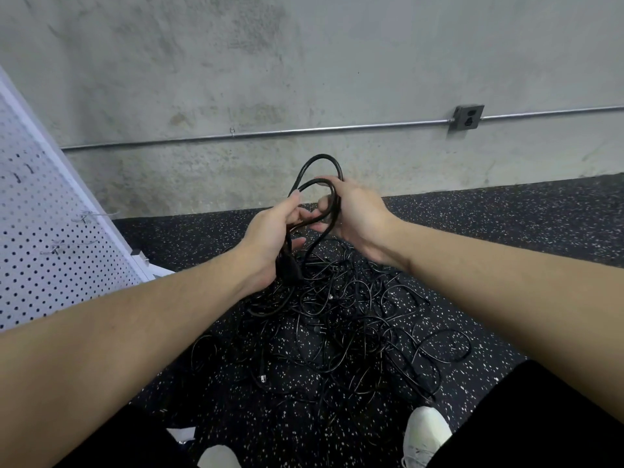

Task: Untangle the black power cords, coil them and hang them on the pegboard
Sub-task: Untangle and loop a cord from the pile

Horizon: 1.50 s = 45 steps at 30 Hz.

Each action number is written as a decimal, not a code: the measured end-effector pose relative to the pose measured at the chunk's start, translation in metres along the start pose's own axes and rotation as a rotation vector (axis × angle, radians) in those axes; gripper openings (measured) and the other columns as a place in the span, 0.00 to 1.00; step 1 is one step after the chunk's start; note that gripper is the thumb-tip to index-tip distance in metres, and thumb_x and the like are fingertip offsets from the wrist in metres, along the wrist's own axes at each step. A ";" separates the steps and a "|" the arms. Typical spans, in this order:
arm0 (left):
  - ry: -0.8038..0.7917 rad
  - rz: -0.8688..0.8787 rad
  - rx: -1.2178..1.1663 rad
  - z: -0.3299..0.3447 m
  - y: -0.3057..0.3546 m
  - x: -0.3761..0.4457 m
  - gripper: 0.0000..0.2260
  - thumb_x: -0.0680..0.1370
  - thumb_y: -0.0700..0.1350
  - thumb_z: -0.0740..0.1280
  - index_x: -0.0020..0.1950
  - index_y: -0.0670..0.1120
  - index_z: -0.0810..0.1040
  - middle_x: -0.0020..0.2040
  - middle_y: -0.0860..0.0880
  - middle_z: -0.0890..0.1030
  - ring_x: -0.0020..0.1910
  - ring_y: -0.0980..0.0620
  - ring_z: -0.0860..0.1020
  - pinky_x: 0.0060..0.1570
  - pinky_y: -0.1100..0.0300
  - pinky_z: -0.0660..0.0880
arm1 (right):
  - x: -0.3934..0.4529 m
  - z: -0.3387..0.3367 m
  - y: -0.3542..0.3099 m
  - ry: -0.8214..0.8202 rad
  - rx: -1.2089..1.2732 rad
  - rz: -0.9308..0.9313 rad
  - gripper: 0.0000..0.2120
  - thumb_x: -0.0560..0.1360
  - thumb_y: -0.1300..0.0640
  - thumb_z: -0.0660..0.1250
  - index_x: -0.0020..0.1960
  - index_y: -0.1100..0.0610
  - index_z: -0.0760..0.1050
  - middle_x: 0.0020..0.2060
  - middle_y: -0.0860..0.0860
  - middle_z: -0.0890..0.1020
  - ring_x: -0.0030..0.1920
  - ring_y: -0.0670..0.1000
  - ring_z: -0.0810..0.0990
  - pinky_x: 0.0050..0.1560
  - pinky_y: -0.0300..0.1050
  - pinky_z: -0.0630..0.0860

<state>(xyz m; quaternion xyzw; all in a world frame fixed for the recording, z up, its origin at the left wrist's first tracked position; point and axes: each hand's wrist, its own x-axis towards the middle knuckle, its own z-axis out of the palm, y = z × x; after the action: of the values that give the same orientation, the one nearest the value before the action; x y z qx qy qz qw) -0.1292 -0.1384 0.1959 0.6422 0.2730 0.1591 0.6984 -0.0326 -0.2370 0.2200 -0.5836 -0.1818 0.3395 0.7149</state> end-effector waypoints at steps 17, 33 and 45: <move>0.025 -0.066 -0.314 0.017 0.013 0.000 0.24 0.85 0.54 0.59 0.29 0.51 0.62 0.50 0.51 0.87 0.46 0.55 0.85 0.57 0.49 0.76 | 0.003 0.003 0.015 0.093 -0.656 -0.105 0.24 0.84 0.39 0.49 0.66 0.54 0.72 0.50 0.50 0.78 0.54 0.55 0.79 0.56 0.52 0.73; -0.001 -0.042 -0.178 0.026 0.034 0.002 0.23 0.85 0.54 0.61 0.30 0.51 0.65 0.33 0.53 0.74 0.28 0.55 0.73 0.35 0.59 0.73 | 0.015 -0.014 -0.006 0.207 -0.188 -0.310 0.15 0.85 0.50 0.58 0.41 0.52 0.69 0.21 0.42 0.67 0.24 0.42 0.66 0.32 0.41 0.64; -0.065 -0.030 -0.123 0.023 0.013 -0.002 0.15 0.81 0.53 0.69 0.36 0.50 0.75 0.29 0.56 0.72 0.22 0.59 0.66 0.28 0.62 0.67 | -0.002 -0.003 -0.010 0.088 -0.286 -0.103 0.20 0.85 0.45 0.55 0.36 0.52 0.66 0.30 0.49 0.71 0.35 0.50 0.69 0.46 0.50 0.67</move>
<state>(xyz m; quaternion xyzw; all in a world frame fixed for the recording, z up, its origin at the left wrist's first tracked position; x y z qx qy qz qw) -0.1152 -0.1566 0.2099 0.5988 0.2495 0.1441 0.7473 -0.0298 -0.2416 0.2290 -0.6838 -0.2264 0.2470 0.6482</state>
